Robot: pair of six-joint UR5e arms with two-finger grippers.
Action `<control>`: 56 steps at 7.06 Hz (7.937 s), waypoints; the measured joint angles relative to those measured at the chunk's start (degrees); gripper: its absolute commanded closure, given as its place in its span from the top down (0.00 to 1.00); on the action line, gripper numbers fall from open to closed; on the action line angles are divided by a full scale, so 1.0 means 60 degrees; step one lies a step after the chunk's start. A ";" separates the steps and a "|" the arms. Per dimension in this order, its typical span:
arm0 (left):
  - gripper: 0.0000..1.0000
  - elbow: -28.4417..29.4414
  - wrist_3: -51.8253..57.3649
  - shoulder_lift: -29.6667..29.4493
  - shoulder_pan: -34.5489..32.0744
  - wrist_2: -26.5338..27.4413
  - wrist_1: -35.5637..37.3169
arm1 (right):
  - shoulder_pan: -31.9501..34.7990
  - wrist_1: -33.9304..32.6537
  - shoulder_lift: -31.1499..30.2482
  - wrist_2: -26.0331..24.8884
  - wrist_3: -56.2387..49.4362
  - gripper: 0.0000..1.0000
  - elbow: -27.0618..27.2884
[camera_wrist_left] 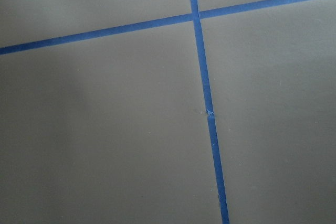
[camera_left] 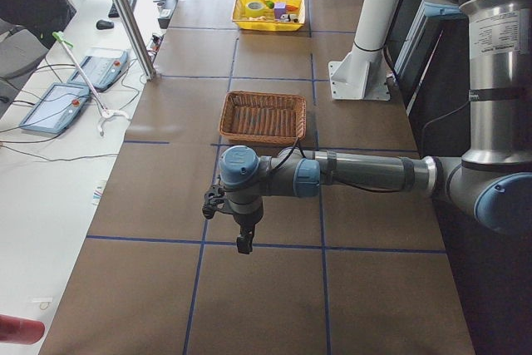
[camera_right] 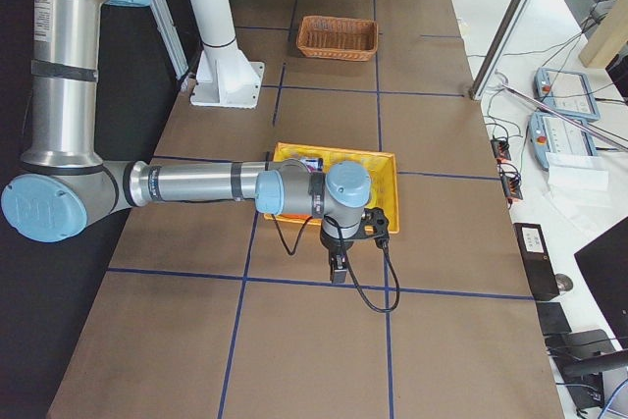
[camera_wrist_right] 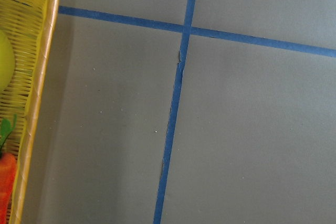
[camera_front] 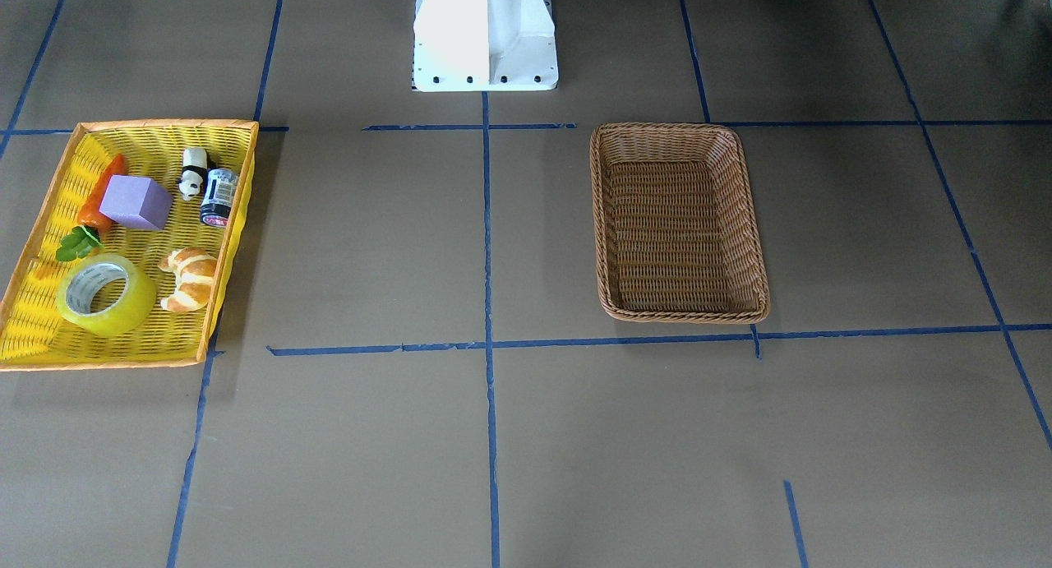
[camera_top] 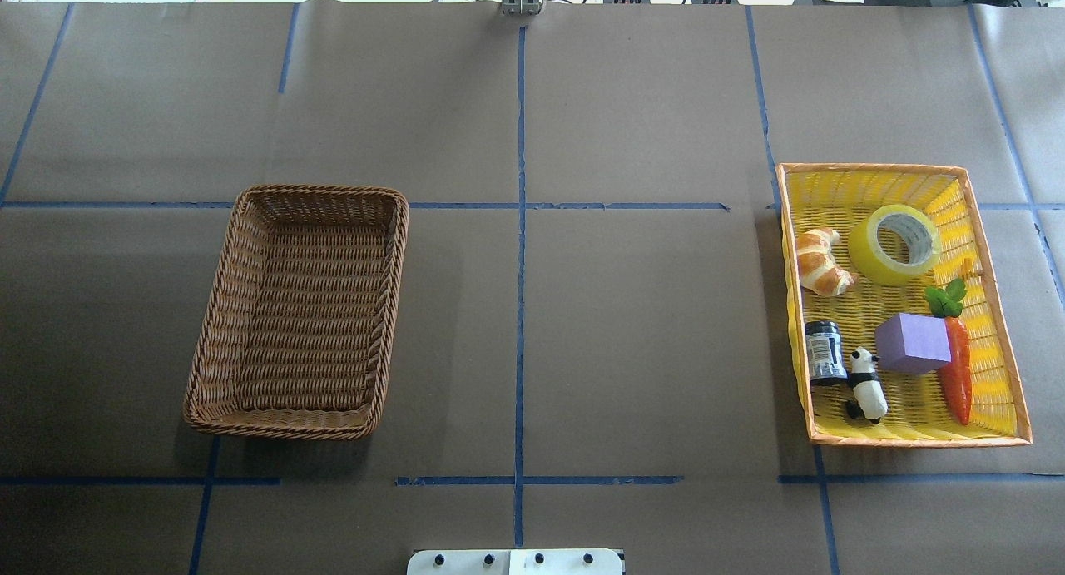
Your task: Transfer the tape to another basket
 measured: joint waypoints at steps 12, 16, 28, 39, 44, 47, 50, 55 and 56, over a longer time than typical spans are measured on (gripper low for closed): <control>1.00 -0.0089 -0.0018 0.0032 0.0023 0.0019 -0.0099 | -0.3875 0.3221 0.2266 -0.0729 0.4160 0.99 -0.0840; 1.00 -0.0087 -0.0012 0.0038 0.0028 0.0020 -0.0099 | -0.4129 0.3761 0.2470 -0.0962 0.4130 0.99 -0.2064; 1.00 -0.0161 -0.0049 -0.0037 0.0038 -0.0013 -0.0134 | -0.3513 0.4566 0.2621 -0.0413 0.4466 0.00 -0.2084; 1.00 -0.0883 -0.9571 -0.1271 0.3982 0.0030 -0.9304 | -0.6344 1.2085 0.3750 -0.2374 1.5598 0.00 -0.1171; 1.00 -0.1133 -1.5403 -0.3606 0.5962 0.0736 -1.2123 | -0.7860 1.3036 0.3787 -0.2642 1.6327 0.00 0.0778; 1.00 -0.1854 -1.9912 -0.4829 0.7028 0.2431 -1.3360 | -0.8718 1.4191 0.3760 -0.3042 1.6382 0.00 0.1163; 1.00 -0.2729 -2.0900 -0.5012 0.8195 0.3642 -1.3581 | -0.9358 1.5780 0.3854 -0.3594 1.6633 0.00 0.1178; 1.00 -0.2706 -2.1584 -0.5587 0.9080 0.4005 -1.3576 | -0.9863 1.6010 0.4249 -0.4389 1.6753 0.00 0.1234; 1.00 -0.2698 -2.1597 -0.5652 0.9234 0.4250 -1.3576 | -0.9930 1.6004 0.4326 -0.4488 1.6756 0.00 0.1238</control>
